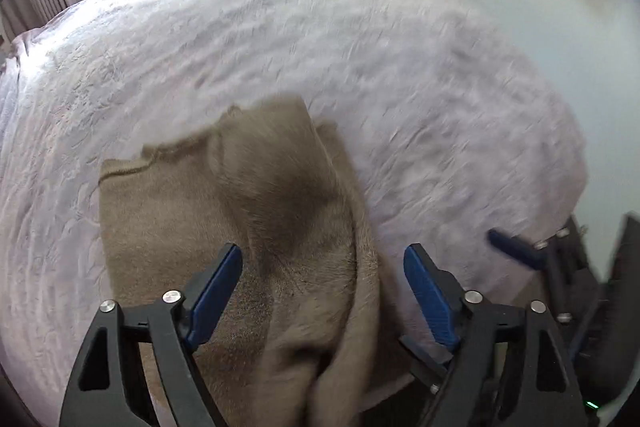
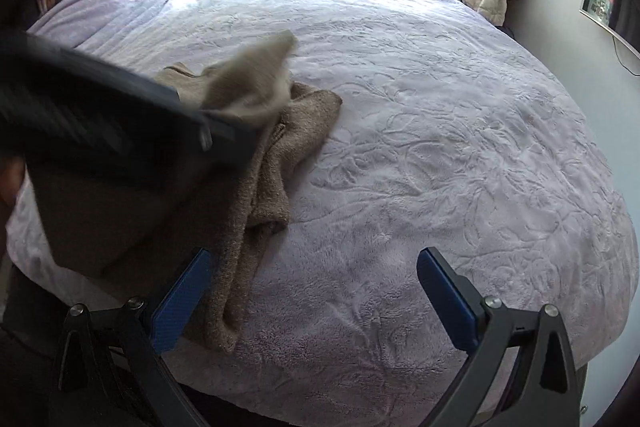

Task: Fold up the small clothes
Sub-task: 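Open the left tool and move both tools over the folded bundle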

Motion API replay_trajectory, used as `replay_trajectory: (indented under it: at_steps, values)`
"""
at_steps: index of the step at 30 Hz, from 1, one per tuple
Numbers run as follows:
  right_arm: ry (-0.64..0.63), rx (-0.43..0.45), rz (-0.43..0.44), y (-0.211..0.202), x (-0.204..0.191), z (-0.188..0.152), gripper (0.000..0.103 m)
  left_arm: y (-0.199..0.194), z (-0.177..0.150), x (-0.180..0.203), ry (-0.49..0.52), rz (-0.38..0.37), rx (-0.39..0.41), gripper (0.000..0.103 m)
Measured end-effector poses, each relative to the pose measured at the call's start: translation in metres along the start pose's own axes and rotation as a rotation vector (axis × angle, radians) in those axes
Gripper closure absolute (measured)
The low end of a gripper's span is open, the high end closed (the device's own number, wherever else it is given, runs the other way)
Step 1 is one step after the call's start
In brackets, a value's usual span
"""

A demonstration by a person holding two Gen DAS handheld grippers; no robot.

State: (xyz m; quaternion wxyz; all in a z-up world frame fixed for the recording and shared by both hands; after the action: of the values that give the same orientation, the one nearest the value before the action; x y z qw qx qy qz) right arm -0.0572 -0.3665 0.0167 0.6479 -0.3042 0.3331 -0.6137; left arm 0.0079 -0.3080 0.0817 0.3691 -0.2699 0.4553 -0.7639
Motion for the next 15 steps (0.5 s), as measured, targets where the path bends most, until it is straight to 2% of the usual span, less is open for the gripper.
replay_trajectory:
  at_steps: [2, 4, 7, 9, 11, 15]
  values:
    - [-0.003, 0.002, 0.012, -0.006, 0.001, 0.0, 0.001, -0.024, 0.003, -0.003, -0.004, -0.055, 0.043, 0.019]
    - [0.005, 0.002, 0.061, -0.013, 0.0, 0.0, 0.001, -0.045, -0.001, -0.016, -0.001, -0.063, 0.095, 0.019]
    - [0.022, -0.011, 0.242, -0.027, -0.009, -0.003, 0.001, -0.054, -0.016, -0.042, -0.001, -0.033, 0.136, 0.019]
    - [0.013, -0.016, 0.304, -0.035, -0.012, -0.005, 0.001, -0.049, -0.037, -0.065, -0.014, 0.008, 0.117, 0.019]
    - [0.011, -0.007, 0.296, -0.043, -0.009, -0.004, 0.001, -0.036, -0.063, -0.085, -0.038, 0.045, 0.074, 0.019]
    - [0.004, 0.021, 0.317, -0.064, -0.026, 0.002, 0.001, -0.022, -0.091, -0.113, -0.104, 0.077, 0.063, 0.019]
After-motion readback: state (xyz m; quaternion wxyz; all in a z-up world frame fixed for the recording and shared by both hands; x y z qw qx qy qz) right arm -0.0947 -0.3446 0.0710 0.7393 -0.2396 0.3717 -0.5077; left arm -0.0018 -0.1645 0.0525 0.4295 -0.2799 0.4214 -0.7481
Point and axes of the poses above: each gripper's, at about its wrist camera, not at the fingertips, and y roughly the way its jaws point, x to its right, z to its top, the point moved 7 cm from there along y, roughly the way its jaws point, and after that the axes turned 6 degrees about y, right-handed, at the moved point
